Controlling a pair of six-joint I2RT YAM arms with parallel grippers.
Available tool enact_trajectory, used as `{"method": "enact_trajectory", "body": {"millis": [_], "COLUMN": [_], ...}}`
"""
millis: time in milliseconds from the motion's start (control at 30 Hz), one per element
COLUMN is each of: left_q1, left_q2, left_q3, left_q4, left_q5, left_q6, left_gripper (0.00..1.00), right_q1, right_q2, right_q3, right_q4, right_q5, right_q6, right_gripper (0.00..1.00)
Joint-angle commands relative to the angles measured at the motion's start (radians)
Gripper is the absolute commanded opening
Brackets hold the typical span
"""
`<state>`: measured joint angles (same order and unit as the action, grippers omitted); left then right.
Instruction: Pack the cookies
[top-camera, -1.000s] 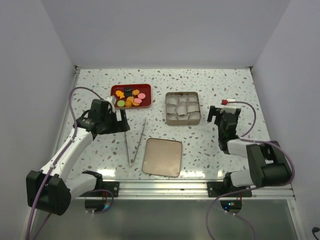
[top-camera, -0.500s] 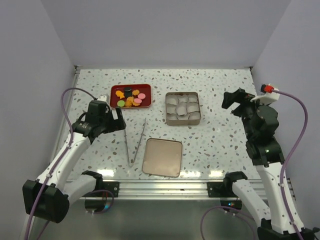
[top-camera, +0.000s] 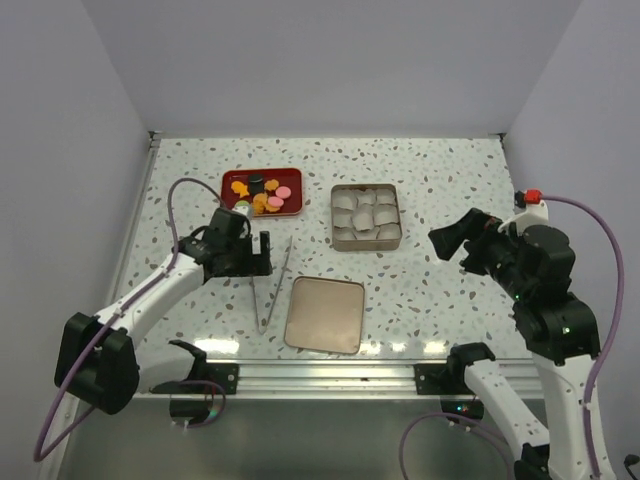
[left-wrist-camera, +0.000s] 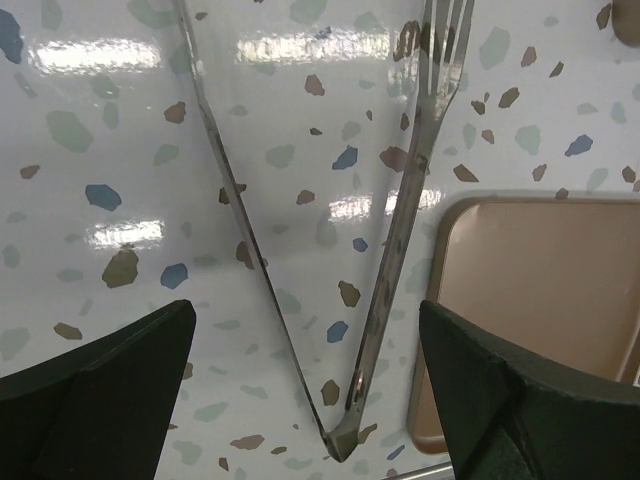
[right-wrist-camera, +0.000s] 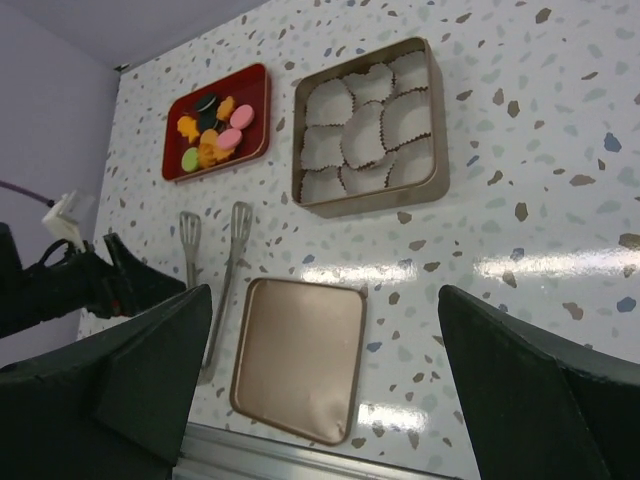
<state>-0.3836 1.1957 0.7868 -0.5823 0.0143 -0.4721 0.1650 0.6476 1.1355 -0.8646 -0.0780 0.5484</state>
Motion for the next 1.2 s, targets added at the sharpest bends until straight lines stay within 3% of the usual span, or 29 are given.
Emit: {"method": "enact_trajectory", "body": {"millis": [0,400,667,1167], "left_q1": [-0.07,-0.185,-0.213,-0.235], "left_q2": [0.008,0.028,0.002,0.231], "left_q3": [-0.02,-0.138,-0.17,-0.121], "left_q4": [0.044,0.11,0.157,0.216], "left_q5": [-0.072,-0.143,-0.12,-0.195], "left_q6": [-0.032,-0.137,-0.158,-0.158], "left_gripper": [1.0,1.0,1.0,1.0], "right_q1": [0.004,0.071,0.093,0.114], "right_q2": [-0.02,-0.006,-0.023,-0.025], "right_q3": [0.09,0.171,0.106,0.127], "right_q4": [-0.126,-0.169,-0.163,-0.194], "right_q5": [-0.08,-0.048,-0.055,-0.026], "right_q6": [-0.034,-0.082,-0.071,-0.09], "right_gripper": [0.99,0.99,0.99,0.99]}}
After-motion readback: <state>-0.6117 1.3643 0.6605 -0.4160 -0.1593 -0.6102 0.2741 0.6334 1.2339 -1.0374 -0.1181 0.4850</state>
